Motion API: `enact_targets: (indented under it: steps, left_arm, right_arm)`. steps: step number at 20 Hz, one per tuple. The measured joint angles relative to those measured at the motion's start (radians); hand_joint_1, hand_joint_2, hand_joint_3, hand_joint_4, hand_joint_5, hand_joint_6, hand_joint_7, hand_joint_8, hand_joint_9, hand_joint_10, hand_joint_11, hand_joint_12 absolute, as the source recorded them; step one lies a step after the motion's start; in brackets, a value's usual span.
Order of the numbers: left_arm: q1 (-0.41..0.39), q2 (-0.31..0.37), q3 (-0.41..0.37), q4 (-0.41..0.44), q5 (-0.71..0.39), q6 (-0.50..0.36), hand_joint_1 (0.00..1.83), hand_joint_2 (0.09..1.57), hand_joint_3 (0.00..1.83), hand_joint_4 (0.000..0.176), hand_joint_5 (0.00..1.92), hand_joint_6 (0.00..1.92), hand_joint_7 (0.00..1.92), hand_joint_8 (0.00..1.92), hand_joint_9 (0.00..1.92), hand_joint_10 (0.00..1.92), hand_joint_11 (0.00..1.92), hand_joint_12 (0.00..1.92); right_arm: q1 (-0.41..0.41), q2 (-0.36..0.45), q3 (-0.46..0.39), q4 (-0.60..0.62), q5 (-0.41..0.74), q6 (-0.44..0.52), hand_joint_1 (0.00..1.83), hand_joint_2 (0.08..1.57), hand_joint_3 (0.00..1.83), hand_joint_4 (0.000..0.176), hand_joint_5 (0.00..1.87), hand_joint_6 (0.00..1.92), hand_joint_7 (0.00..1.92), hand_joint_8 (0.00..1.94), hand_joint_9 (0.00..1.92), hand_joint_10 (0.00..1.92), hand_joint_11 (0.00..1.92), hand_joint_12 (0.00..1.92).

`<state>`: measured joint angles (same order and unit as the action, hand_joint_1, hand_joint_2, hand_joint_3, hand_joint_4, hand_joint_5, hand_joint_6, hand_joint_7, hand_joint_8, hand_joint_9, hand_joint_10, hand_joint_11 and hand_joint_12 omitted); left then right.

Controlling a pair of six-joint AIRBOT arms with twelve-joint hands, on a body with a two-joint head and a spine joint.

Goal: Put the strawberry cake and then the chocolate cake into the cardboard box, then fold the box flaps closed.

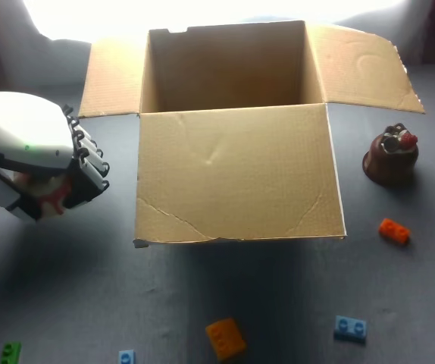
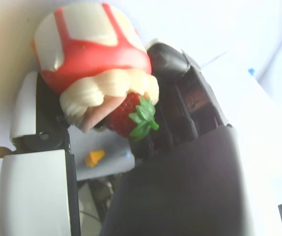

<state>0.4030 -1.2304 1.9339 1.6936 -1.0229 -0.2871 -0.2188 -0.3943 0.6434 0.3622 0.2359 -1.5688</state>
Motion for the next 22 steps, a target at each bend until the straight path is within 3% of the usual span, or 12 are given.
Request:
enact_targets:
  steps: [4,11,14,17,20,22]
  left_arm:
    - [-0.035,0.072,-0.072,0.016,-0.002,-0.021,1.3,1.26,0.08,0.0,0.68,1.61,0.56,1.58,0.6,1.64,0.53,1.8]
    - [-0.1,0.194,-0.205,0.089,-0.007,-0.073,1.3,1.27,0.06,0.0,0.7,1.53,0.57,1.59,0.59,1.65,0.55,1.85]
    - [-0.132,0.233,-0.229,0.114,-0.011,-0.098,1.3,1.27,0.06,0.0,0.7,1.58,0.57,1.57,0.59,1.64,0.54,1.85]
    - [-0.161,0.251,-0.229,0.14,-0.015,-0.118,1.3,1.27,0.06,0.0,0.69,1.57,0.58,1.57,0.61,1.62,0.55,1.8]
    - [-0.219,0.265,-0.233,0.177,-0.032,-0.135,1.3,1.27,0.05,0.0,0.69,1.57,0.58,1.56,0.61,1.62,0.52,1.8]
    - [-0.267,0.27,-0.233,0.194,-0.044,-0.146,1.3,1.26,0.04,0.0,0.71,1.54,0.6,1.54,0.62,1.6,0.52,1.79]
  right_arm:
    - [-0.002,0.0,0.0,0.0,0.0,0.0,1.0,1.0,0.0,0.003,0.0,0.0,0.06,0.0,0.06,0.0,0.0,0.21]
    - [-0.007,0.0,-0.002,0.0,0.007,-0.001,1.03,1.01,0.0,0.012,0.0,0.0,0.07,0.0,0.05,0.0,0.0,0.1]
    - [-0.007,0.0,-0.002,0.0,0.007,-0.001,1.0,1.01,0.0,0.004,0.0,0.0,0.07,0.0,0.06,0.0,0.0,0.19]
    - [-0.008,0.0,-0.003,0.0,0.007,-0.001,1.01,1.01,0.0,0.008,0.0,0.0,0.07,0.0,0.06,0.0,0.0,0.19]
    - [-0.01,0.0,-0.005,0.0,0.008,-0.001,0.99,1.01,0.0,0.005,0.0,0.0,0.05,0.0,0.05,0.0,0.0,0.18]
    - [-0.01,0.0,-0.005,0.0,0.011,-0.002,0.99,1.0,0.0,0.005,0.0,0.0,0.08,0.0,0.07,0.01,0.0,0.27]
